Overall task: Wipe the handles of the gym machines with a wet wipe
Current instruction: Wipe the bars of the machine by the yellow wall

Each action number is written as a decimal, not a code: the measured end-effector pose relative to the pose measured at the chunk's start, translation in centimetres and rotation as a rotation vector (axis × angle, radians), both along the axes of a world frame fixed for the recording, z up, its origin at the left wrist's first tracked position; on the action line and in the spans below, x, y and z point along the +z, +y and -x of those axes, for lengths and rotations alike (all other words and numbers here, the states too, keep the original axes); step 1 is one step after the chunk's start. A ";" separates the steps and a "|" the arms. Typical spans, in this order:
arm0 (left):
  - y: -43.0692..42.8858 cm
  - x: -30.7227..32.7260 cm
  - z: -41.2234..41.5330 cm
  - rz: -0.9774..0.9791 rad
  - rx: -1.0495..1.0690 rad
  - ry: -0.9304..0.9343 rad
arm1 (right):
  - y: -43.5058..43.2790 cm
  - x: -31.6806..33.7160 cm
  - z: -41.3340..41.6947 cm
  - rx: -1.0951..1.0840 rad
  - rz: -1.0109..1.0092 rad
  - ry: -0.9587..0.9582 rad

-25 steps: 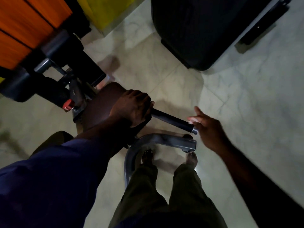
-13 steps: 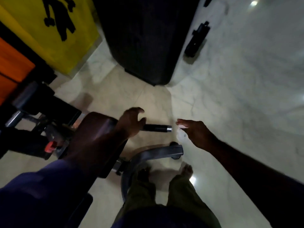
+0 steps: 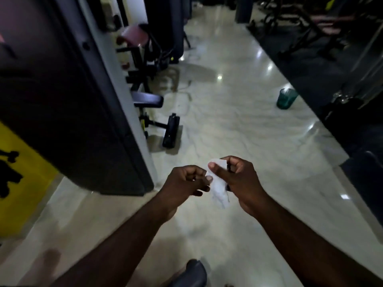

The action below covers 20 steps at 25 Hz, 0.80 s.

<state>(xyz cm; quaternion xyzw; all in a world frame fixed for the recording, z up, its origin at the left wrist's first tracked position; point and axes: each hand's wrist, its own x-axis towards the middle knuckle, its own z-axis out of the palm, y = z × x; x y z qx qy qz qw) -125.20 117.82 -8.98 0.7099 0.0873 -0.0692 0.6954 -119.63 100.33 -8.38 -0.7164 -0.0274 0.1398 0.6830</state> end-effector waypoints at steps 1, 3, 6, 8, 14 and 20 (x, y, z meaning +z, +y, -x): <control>-1.5 1.0 -1.6 0.035 -0.001 0.007 | -1.6 0.5 -1.8 -0.005 -0.003 -0.022; -4.2 2.3 -4.7 0.114 0.008 0.015 | -4.4 0.9 -5.0 0.011 -0.051 -0.016; -6.8 3.4 -8.6 0.276 0.100 0.019 | -7.3 1.2 -9.4 0.078 -0.204 0.133; -7.3 3.5 -11.3 0.324 0.154 0.012 | -8.2 1.2 -12.3 0.226 -0.261 0.243; -4.2 1.7 -20.8 0.312 0.246 0.002 | -5.6 0.6 -21.5 0.320 -0.196 0.314; 3.7 -2.6 -35.5 0.360 0.374 0.015 | 2.1 -1.9 -37.1 0.262 -0.096 0.354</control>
